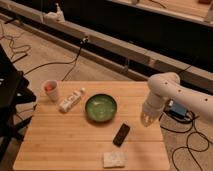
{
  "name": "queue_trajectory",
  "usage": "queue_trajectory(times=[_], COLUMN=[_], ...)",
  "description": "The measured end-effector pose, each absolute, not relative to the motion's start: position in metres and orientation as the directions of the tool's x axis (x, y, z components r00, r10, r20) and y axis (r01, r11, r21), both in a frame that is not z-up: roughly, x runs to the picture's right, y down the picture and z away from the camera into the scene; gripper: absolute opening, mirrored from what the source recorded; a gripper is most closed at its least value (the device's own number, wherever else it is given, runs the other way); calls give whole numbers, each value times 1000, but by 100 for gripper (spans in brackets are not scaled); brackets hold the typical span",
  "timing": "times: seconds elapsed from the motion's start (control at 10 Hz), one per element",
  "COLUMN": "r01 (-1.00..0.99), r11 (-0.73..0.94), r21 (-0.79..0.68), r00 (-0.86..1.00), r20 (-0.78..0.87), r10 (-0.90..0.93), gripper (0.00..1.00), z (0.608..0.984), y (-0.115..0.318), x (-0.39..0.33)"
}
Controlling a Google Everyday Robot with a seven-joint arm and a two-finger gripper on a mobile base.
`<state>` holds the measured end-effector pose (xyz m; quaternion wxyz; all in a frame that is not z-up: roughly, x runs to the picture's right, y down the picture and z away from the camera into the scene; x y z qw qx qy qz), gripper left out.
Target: Push the eraser across the table
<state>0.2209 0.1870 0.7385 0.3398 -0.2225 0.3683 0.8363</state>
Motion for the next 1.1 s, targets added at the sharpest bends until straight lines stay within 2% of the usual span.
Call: queue_trajectory(times=[0.5, 1.1], r01=[-728, -749], r11=[-500, -489], r21=[468, 447], r00=[-674, -651], r20=[-621, -633], r10=[400, 418], gripper=[0, 0], z=[742, 773], y=[190, 221], x=[221, 194])
